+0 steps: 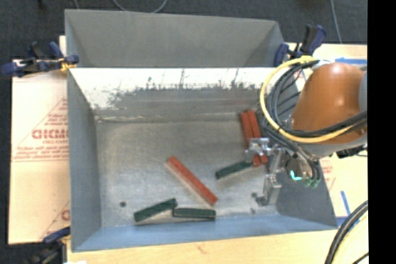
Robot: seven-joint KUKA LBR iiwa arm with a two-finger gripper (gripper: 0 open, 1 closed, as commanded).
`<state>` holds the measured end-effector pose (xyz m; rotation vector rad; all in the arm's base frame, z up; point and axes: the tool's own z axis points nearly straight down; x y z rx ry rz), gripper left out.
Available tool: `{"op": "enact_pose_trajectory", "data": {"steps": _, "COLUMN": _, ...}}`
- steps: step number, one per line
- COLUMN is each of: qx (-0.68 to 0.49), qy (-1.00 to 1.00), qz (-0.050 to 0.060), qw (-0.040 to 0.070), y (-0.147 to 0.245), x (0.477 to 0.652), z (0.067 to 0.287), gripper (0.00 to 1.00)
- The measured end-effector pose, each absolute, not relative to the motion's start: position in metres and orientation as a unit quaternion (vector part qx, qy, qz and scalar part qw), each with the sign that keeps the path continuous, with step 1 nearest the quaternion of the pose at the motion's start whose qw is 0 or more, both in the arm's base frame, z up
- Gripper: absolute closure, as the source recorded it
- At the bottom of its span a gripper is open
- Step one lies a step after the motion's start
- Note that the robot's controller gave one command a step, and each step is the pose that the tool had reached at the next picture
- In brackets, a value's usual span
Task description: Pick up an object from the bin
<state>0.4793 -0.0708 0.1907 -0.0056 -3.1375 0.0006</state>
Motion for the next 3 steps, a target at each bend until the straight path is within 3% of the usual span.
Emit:
{"op": "enact_pose_trajectory", "data": {"steps": 1, "qx": 0.065, "qy": -0.998, "qz": 0.001, "qw": 0.000, "y": -0.089, "x": 0.525, "z": 0.076, "gripper": 0.00}}
{"op": "enact_pose_trajectory", "data": {"steps": 2, "qx": 0.066, "qy": -0.998, "qz": 0.001, "qw": -0.002, "y": -0.089, "x": 0.526, "z": 0.080, "gripper": 1.00}}
{"op": "enact_pose_trajectory", "data": {"steps": 3, "qx": 0.199, "qy": -0.980, "qz": 0.002, "qw": -0.006, "y": -0.065, "x": 0.535, "z": 0.242, "gripper": 1.00}}
